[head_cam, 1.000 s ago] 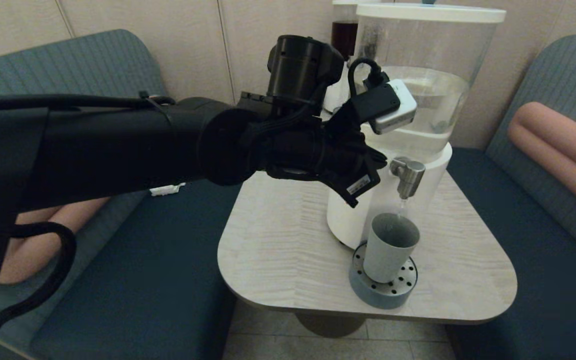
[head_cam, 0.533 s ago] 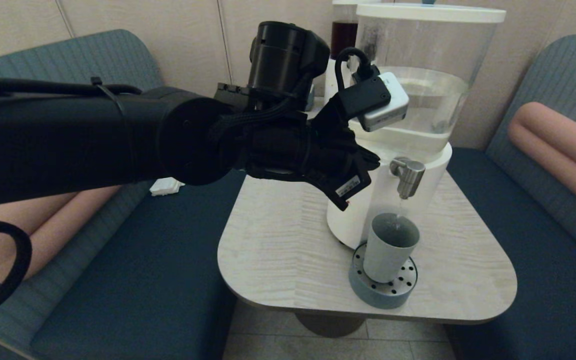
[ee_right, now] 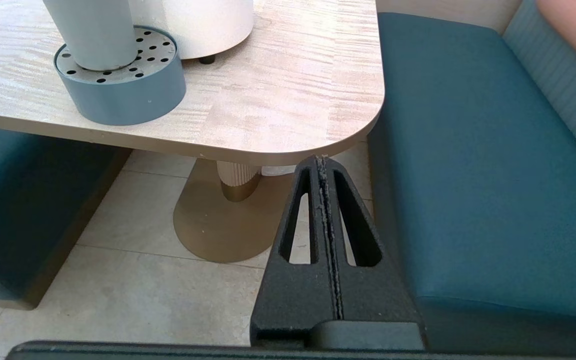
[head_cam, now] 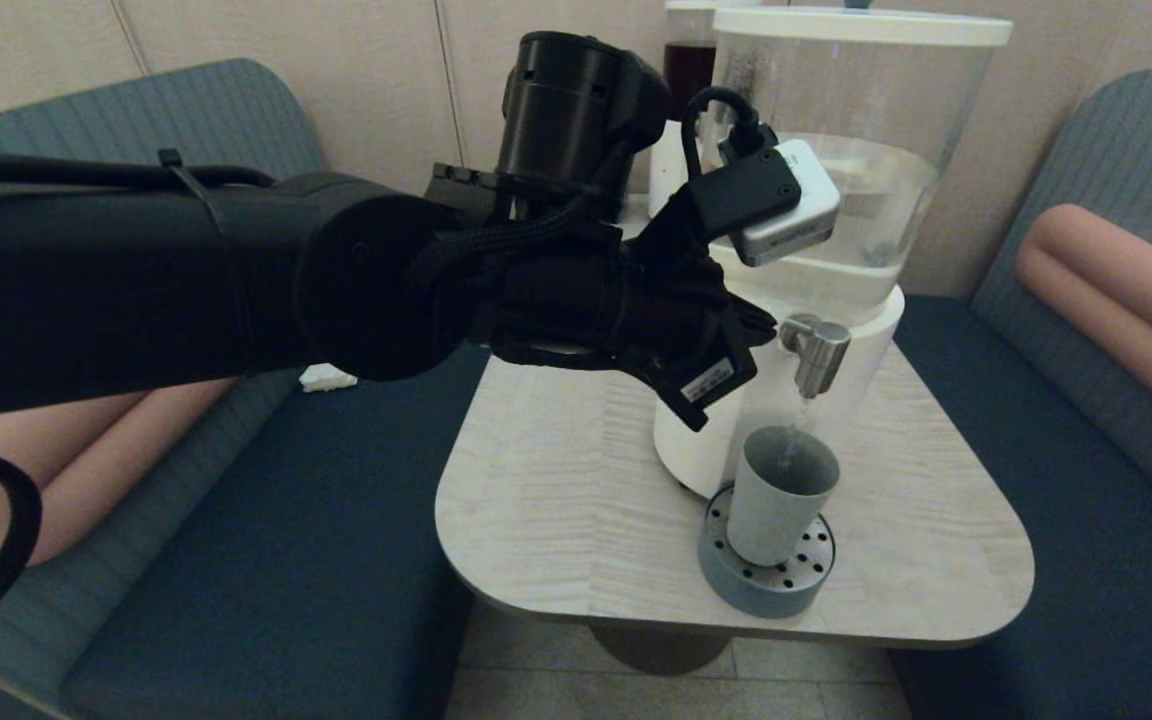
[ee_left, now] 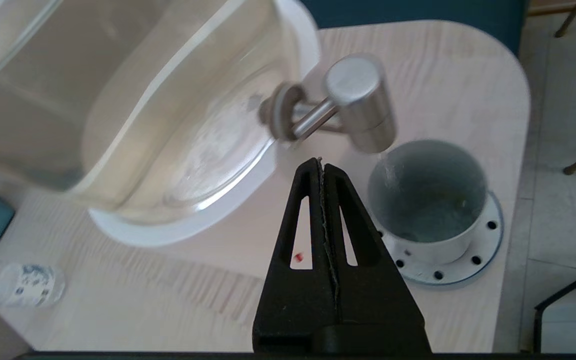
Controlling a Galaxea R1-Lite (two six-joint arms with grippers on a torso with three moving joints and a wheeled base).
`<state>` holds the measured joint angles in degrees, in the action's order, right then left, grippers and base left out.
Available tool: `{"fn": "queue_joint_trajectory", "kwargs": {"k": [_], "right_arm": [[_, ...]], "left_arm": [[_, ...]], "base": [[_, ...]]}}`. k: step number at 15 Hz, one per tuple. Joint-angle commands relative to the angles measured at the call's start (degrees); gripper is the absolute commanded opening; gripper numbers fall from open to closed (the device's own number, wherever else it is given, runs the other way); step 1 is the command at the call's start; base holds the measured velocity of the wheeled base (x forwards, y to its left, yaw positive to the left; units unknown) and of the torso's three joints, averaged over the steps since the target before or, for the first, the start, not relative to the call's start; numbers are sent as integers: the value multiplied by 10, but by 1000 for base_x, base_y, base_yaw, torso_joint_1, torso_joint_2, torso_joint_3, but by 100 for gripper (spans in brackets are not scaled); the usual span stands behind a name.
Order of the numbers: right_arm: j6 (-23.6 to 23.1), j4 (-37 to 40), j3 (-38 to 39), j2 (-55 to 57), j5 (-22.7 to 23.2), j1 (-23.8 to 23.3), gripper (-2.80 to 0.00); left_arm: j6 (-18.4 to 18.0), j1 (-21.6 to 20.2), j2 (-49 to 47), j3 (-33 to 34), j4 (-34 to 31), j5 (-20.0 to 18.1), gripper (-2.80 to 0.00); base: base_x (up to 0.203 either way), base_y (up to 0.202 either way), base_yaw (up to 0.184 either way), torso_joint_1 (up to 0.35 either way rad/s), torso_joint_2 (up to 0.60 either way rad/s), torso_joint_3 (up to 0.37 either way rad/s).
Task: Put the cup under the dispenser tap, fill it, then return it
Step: Turn off the faucet
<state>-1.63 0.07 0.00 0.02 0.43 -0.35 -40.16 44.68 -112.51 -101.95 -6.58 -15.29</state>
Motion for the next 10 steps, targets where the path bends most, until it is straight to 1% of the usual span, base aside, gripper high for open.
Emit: {"fn": "queue_joint_trajectory", "kwargs": {"k": [1,10], "right_arm": [[0,0,1,0,0,0,-280],[0,0,1,0,0,0,-280]], "left_arm": [[-3,5,-6,-1,0,-1,-280],[-4,8,-38,-23,17,-1,-280]], "base": [[0,0,0,0,0,0],[0,0,0,0,0,0]]}}
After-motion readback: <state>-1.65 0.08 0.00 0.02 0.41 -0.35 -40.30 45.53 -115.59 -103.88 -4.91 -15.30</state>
